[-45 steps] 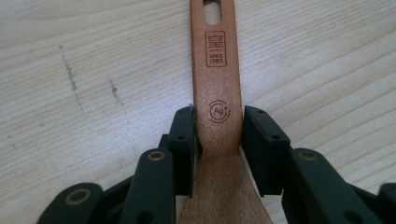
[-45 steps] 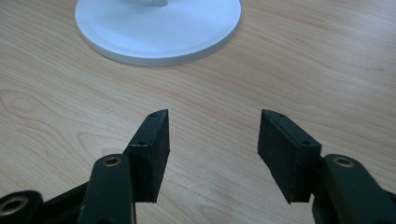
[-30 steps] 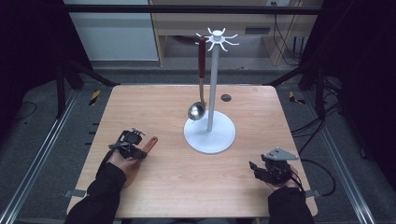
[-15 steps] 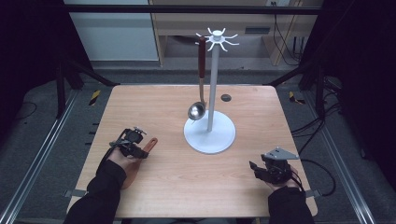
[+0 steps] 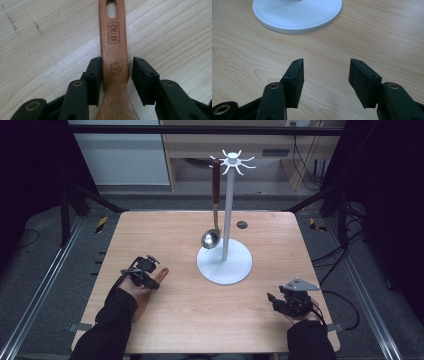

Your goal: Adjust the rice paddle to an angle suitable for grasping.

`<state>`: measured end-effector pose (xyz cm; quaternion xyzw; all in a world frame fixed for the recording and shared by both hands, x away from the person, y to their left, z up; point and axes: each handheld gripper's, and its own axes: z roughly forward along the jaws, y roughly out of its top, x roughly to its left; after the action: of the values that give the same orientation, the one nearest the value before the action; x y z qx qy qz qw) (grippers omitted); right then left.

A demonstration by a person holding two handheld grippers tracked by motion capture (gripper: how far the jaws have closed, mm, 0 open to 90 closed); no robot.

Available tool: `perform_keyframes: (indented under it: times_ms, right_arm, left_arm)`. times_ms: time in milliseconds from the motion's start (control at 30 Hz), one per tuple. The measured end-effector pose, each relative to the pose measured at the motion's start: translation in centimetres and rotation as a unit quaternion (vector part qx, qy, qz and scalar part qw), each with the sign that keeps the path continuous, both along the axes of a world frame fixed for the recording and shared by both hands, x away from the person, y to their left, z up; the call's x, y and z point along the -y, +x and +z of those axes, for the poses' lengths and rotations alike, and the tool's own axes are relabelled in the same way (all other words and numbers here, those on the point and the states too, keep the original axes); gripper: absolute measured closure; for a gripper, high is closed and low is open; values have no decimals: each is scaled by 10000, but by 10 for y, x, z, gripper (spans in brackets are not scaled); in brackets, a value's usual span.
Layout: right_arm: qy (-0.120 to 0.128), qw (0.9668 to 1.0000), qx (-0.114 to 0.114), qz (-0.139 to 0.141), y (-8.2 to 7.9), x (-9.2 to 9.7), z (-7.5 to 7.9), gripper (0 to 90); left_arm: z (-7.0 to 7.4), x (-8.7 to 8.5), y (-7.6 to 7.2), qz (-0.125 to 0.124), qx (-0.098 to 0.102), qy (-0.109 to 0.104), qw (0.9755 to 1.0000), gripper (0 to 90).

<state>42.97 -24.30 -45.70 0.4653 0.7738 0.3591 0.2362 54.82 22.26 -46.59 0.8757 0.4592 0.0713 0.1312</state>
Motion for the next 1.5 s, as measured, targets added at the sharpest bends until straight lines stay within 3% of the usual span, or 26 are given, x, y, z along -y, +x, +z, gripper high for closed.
perform_keyframes:
  times_ms: [167, 233, 467, 867, 1500]
  right_arm:
    - [4, 10000, -23, -11, 0, 0, 0, 453]
    - [12, 10000, -30, -17, 0, 0, 0, 451]
    - [20, 10000, -40, -41, 0, 0, 0, 442]
    - [48, 10000, -52, -55, 0, 1, 1, 438]
    - [42, 10000, -33, -57, 0, 1, 1, 442]
  left_arm:
    - [1, 3, 1, -46, -16, 73, 10000, 586]
    - [1, 4, 0, -67, 46, 25, 10000, 644]
    - [1, 7, 2, 1, -51, 92, 9999, 652]
    - [1, 7, -1, 8, 58, 105, 9999, 656]
    - [19, -10, -24, 41, 685, -169, 9975, 657]
